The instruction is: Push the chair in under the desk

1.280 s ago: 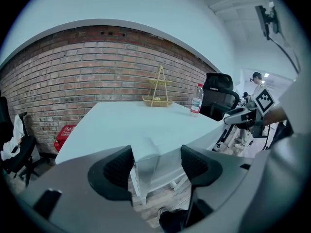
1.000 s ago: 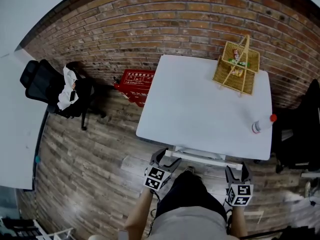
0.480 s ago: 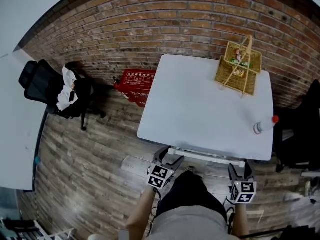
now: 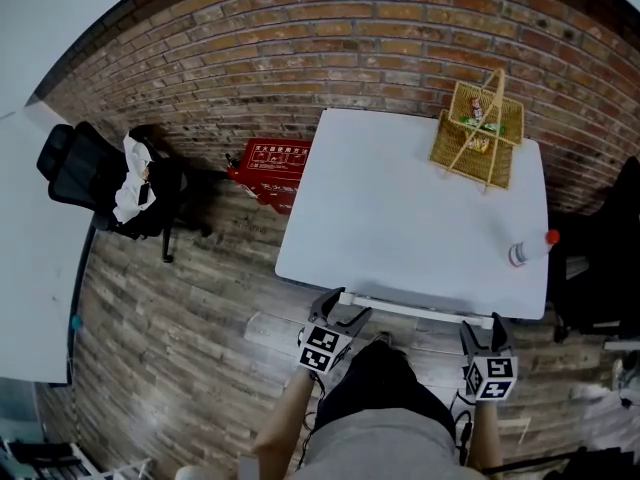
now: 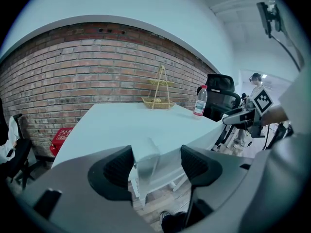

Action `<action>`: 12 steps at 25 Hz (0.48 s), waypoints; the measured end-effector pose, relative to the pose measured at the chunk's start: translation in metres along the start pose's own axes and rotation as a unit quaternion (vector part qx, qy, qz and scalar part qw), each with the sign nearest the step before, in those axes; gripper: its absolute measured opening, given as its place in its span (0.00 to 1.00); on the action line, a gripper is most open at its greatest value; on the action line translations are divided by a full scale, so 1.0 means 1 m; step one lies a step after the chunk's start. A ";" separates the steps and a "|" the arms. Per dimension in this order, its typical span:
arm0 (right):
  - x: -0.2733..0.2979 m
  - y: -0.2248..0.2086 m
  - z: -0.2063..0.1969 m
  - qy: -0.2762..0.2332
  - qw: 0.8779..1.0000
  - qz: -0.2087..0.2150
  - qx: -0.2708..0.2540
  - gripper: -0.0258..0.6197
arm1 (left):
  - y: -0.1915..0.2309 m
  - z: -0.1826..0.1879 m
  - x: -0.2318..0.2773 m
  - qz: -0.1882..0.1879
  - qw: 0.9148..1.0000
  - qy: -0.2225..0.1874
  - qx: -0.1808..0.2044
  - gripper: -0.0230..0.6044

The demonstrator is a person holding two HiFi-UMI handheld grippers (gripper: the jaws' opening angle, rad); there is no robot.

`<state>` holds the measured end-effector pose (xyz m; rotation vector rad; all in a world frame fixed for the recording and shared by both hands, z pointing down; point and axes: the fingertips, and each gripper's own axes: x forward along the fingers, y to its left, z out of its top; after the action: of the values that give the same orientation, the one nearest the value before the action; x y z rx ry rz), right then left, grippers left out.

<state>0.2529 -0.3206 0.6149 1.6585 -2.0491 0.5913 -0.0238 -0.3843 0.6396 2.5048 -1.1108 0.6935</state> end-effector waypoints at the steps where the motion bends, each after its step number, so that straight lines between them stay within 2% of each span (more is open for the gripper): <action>1: 0.001 -0.001 0.000 0.000 1.000 0.000 0.000 0.54 | -0.001 0.001 0.000 -0.001 1.000 0.002 -0.001 0.55; 12: 0.001 0.000 0.000 0.004 1.000 0.001 -0.002 0.54 | -0.003 0.003 -0.002 -0.002 1.000 0.001 -0.001 0.55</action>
<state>0.2526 -0.3208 0.6156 1.6510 -2.0450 0.5928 -0.0216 -0.3823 0.6361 2.5040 -1.1045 0.6930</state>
